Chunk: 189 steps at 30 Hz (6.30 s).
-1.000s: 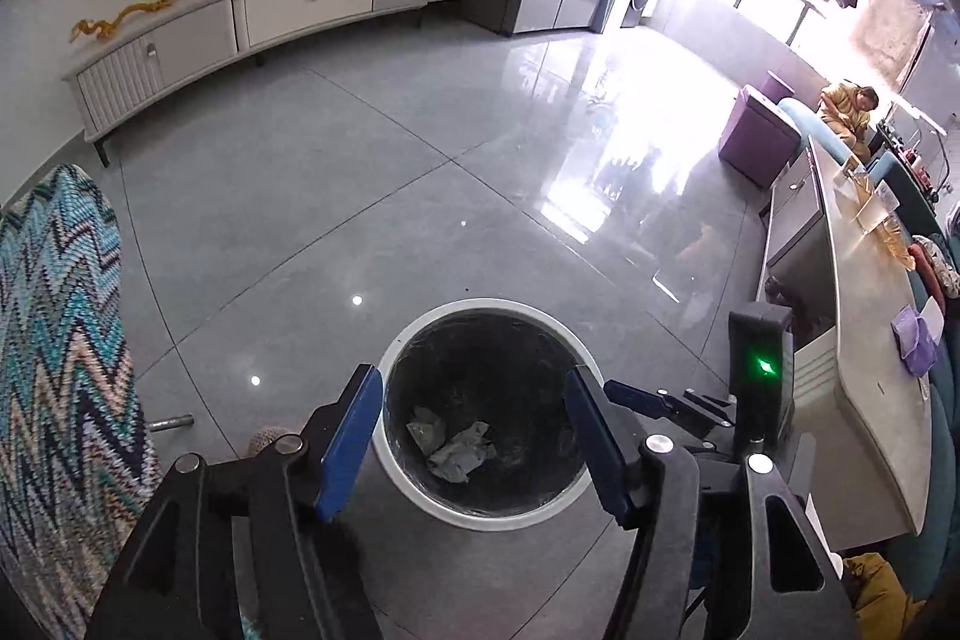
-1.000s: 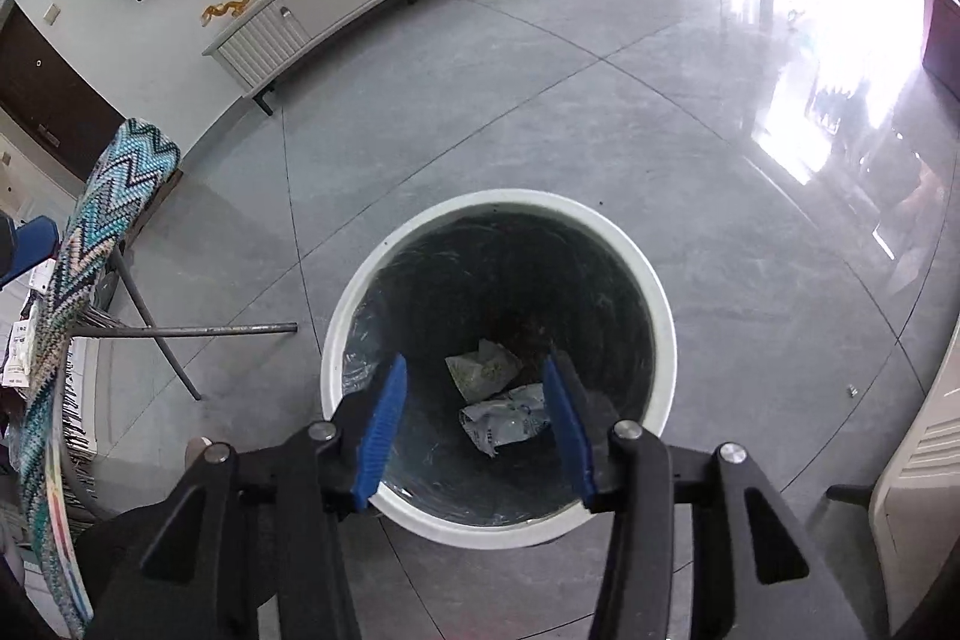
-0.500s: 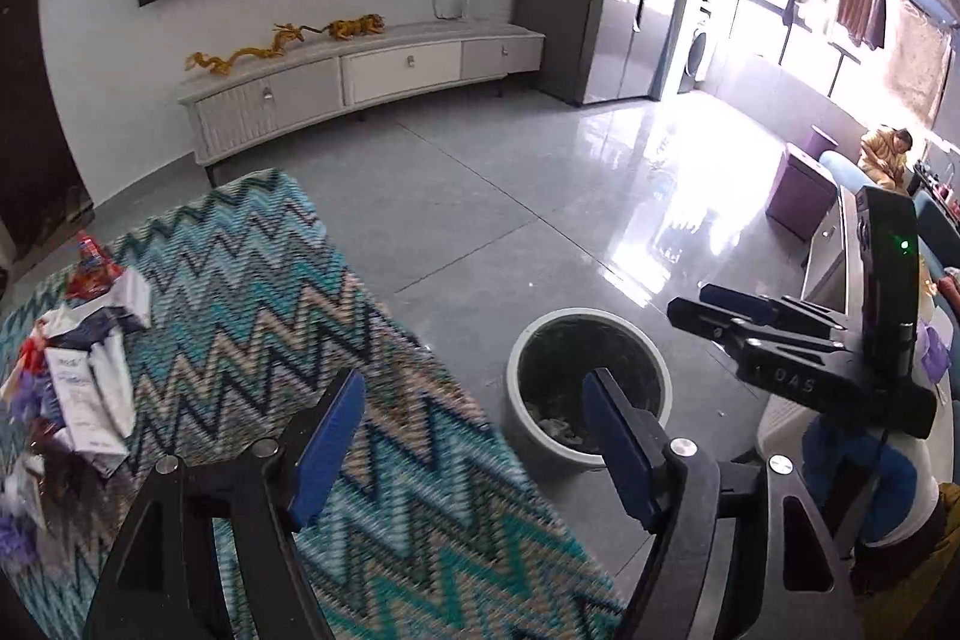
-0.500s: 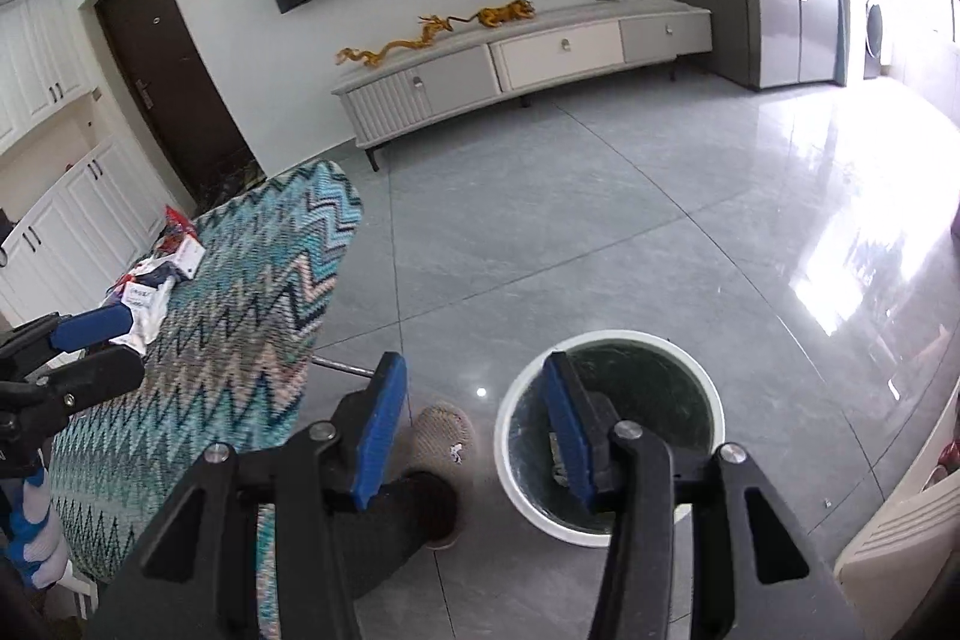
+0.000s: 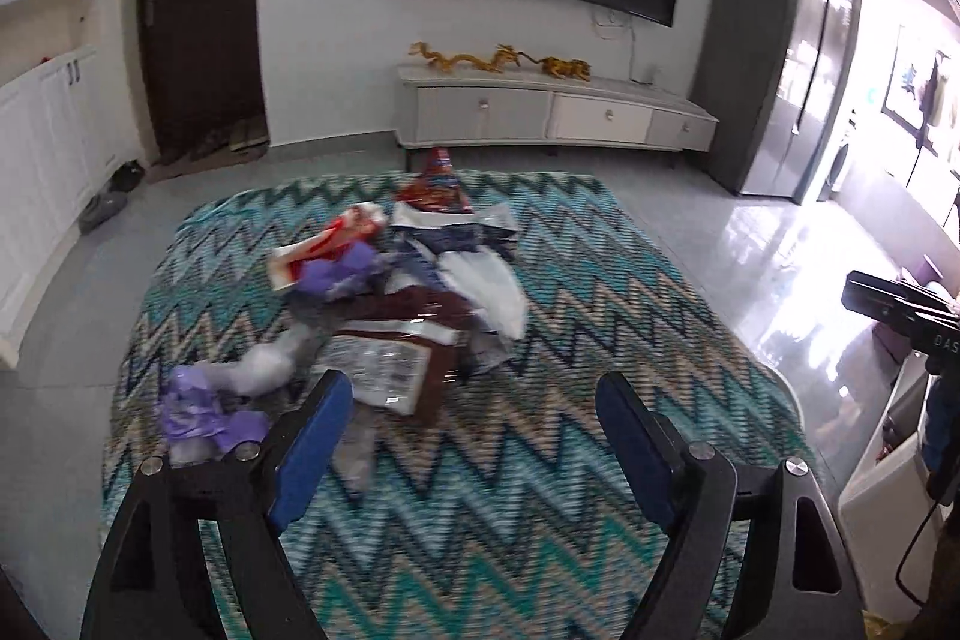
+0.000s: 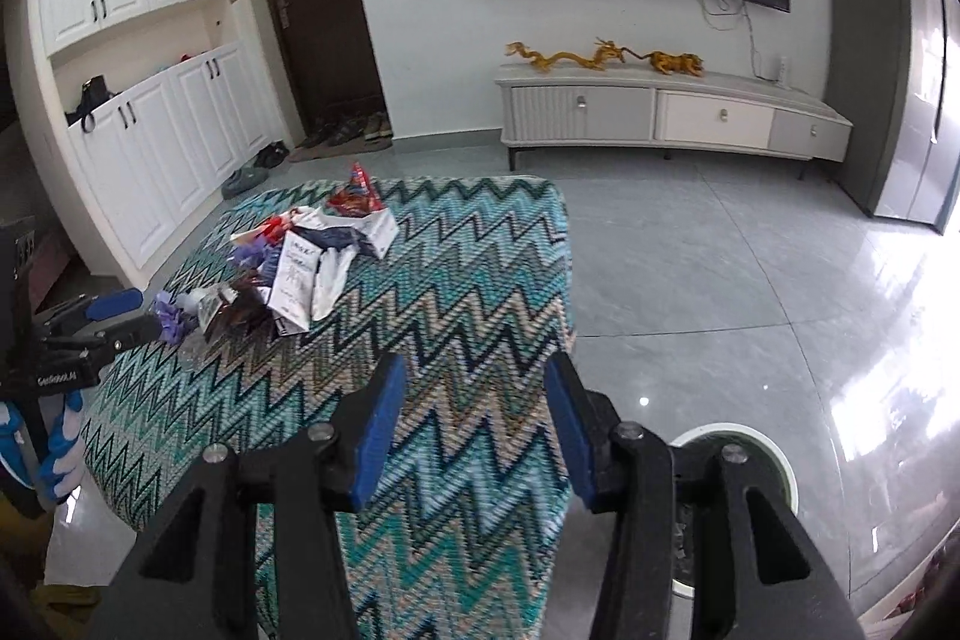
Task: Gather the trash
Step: 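Move both open tools back toward the wrapper pile on the rug, then grasp the white plastic bag with left tool while right tool grasps blue-white paper bag, then carry both bags to the bin and release them inside, then return both open tools to the wrapper pile on the rug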
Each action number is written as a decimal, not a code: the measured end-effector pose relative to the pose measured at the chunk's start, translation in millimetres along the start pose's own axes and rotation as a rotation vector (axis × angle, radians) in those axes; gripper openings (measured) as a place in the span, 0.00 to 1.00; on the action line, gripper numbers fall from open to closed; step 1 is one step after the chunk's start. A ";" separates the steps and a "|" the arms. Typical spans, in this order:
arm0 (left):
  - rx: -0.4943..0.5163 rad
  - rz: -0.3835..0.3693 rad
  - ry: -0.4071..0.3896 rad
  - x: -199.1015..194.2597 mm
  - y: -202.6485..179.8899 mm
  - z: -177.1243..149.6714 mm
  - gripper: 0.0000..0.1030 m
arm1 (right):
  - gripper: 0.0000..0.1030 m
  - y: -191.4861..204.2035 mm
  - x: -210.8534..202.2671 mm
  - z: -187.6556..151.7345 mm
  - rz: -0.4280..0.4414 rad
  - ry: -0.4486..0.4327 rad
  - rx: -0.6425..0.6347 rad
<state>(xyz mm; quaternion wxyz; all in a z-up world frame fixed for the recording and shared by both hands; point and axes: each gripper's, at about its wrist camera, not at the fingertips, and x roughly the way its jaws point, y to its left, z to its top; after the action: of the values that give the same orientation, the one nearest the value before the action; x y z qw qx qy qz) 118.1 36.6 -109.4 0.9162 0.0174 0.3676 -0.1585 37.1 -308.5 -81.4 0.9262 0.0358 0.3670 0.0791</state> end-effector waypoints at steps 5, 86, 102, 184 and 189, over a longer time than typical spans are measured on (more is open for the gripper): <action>-0.078 0.117 0.015 15.7 77.1 -2.1 0.80 | 0.47 50.0 43.3 15.2 0.068 0.073 -0.112; -0.112 -0.096 0.094 73.9 146.1 21.4 0.29 | 0.20 87.3 166.3 53.1 0.216 0.122 -0.118; -0.057 -0.079 -0.003 -11.6 85.8 28.7 0.29 | 0.20 61.8 61.8 35.1 0.203 -0.030 -0.059; 0.207 -0.327 0.165 55.0 -239.3 7.5 0.67 | 0.49 -172.0 -15.0 -83.3 -0.113 -0.053 0.342; 0.121 -0.283 0.109 19.7 -173.3 -3.6 0.67 | 0.49 -115.0 -27.0 -53.3 -0.055 -0.082 0.249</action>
<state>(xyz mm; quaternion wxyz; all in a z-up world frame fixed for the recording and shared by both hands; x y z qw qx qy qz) 76.5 -132.9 -110.8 0.8607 0.0293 0.4053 -0.3067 -5.0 -425.9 -116.3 0.9306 0.1438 0.3366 0.0062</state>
